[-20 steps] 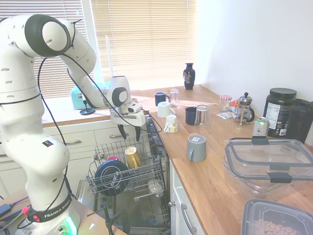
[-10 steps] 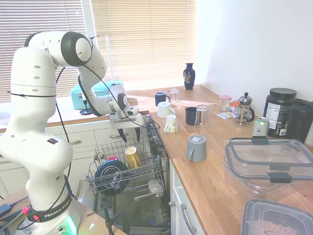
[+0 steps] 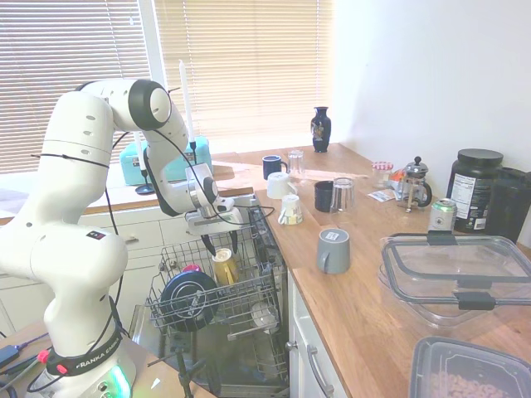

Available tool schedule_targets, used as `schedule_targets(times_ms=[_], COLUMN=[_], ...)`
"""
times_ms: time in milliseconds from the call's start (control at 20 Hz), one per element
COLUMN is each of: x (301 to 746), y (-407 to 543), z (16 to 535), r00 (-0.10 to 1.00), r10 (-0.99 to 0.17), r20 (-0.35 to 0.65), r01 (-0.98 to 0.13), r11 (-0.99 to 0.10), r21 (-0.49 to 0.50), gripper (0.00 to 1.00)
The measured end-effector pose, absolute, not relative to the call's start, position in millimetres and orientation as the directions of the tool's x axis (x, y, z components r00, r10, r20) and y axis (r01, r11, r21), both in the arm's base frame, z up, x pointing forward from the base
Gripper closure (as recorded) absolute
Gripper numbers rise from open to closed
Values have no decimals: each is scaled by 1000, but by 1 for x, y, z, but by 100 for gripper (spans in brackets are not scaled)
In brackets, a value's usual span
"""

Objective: Unload the yellow mug from the dishwasher

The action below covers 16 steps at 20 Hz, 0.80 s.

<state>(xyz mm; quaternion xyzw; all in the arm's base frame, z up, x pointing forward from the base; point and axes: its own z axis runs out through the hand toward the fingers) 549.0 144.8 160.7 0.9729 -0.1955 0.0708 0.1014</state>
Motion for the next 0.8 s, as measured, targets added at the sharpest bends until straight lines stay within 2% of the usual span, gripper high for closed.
schedule_targets(times_ms=[800], x=[546], y=[145], z=[118], r00=[958], r10=[-253], r20=[137], r01=[-278], r11=[-937], r21=[212], gripper=[0])
